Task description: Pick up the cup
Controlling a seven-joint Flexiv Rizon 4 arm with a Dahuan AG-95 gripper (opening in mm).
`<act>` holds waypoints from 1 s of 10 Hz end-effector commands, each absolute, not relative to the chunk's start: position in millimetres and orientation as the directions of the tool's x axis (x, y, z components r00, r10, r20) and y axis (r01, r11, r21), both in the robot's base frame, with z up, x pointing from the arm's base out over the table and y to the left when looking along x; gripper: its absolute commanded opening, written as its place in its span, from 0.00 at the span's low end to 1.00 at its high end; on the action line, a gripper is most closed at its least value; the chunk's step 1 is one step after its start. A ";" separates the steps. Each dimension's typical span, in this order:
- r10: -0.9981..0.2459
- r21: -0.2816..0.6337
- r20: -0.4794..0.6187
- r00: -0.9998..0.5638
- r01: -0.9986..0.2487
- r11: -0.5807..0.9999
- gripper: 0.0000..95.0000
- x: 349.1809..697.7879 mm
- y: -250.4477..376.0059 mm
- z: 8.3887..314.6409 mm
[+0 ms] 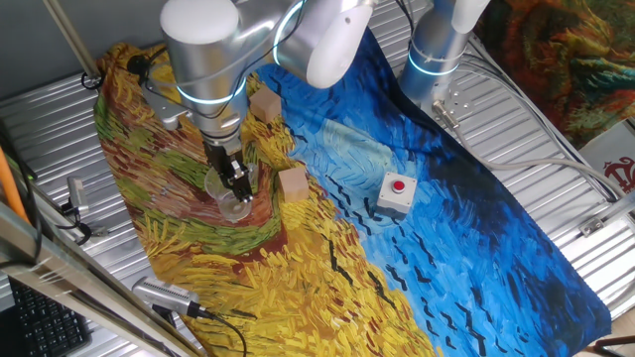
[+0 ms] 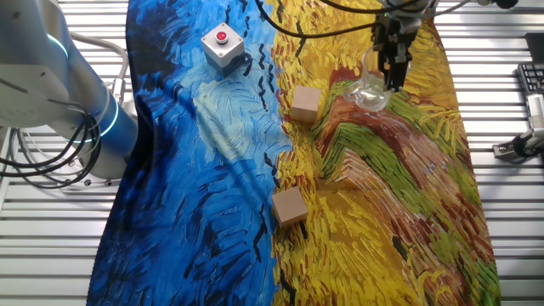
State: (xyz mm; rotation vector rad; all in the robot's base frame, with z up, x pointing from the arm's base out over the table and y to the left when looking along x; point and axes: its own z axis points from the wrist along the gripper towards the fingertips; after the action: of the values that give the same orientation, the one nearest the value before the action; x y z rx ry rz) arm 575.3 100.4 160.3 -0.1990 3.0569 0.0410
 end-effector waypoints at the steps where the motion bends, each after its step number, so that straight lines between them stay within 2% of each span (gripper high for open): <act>1: -0.129 0.024 -0.080 -0.988 -0.132 0.991 0.00 575.1 100.3 163.4; 10: -0.134 0.025 -0.080 -0.988 -0.136 0.990 0.00 570.0 96.7 183.8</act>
State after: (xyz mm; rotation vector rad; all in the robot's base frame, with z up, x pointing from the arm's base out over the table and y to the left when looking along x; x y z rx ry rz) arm 569.4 96.8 184.6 -0.2082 3.0551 0.0464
